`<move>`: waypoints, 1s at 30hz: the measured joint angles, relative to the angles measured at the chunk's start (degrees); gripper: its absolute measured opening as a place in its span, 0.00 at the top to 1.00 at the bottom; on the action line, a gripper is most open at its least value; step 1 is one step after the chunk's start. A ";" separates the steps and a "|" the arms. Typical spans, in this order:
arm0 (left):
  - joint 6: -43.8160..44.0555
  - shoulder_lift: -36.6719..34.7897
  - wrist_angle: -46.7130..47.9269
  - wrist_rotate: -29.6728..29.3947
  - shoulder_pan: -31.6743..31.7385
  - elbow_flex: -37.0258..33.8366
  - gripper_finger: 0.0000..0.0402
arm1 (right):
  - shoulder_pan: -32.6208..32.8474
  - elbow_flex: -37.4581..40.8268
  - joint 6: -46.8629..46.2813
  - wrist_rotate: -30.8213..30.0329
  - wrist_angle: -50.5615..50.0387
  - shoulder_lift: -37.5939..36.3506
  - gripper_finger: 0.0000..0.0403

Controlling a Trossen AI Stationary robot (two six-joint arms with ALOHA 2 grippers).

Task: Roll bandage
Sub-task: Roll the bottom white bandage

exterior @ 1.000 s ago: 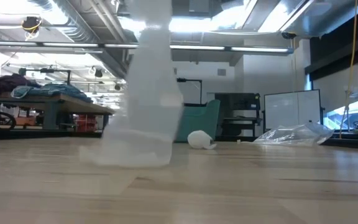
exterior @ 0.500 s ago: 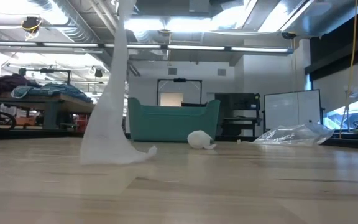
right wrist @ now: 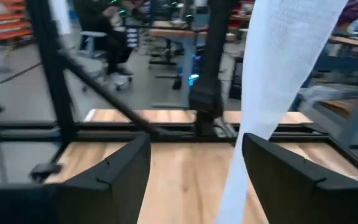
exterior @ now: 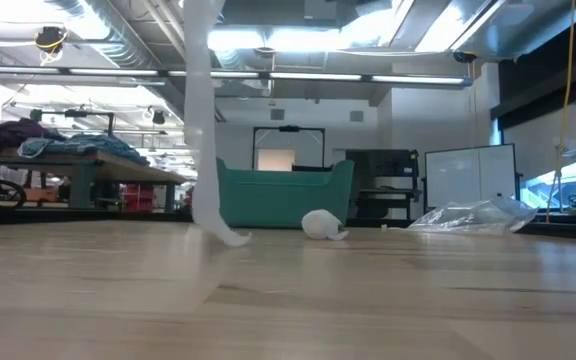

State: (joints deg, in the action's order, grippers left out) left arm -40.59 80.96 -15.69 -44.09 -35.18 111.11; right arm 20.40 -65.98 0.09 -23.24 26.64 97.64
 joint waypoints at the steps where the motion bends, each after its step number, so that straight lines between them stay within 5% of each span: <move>1: 0.01 -0.01 0.34 0.00 0.05 0.00 0.89 | -0.40 -0.74 -0.01 -1.25 0.36 0.70 0.37; 9: 0.32 -0.01 2.13 0.02 0.03 0.00 0.89 | -4.29 -2.09 -0.15 -7.85 -0.32 1.88 0.37; 14: 0.32 -0.03 2.30 0.00 0.03 0.00 0.89 | -5.89 -2.29 0.08 5.81 5.00 2.72 0.43; 17: 0.45 -0.03 3.31 0.00 0.03 0.00 0.89 | -5.75 -2.14 0.94 4.23 3.84 3.64 0.57; 22: 1.22 -0.01 3.25 0.00 0.03 0.00 0.89 | -5.67 -2.09 3.31 2.05 3.11 3.15 0.94; 24: 1.27 -0.01 3.21 -0.03 0.03 0.00 0.89 | -4.37 -2.16 5.26 3.74 1.95 1.24 0.96; 30: -0.45 -0.31 3.25 -4.96 -0.89 0.00 0.89 | 0.05 -10.99 5.97 6.34 -26.20 -7.91 0.99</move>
State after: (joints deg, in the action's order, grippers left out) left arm -41.04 80.65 -12.44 -49.05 -36.08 111.11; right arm 20.45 -76.97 6.06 -16.90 0.44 89.73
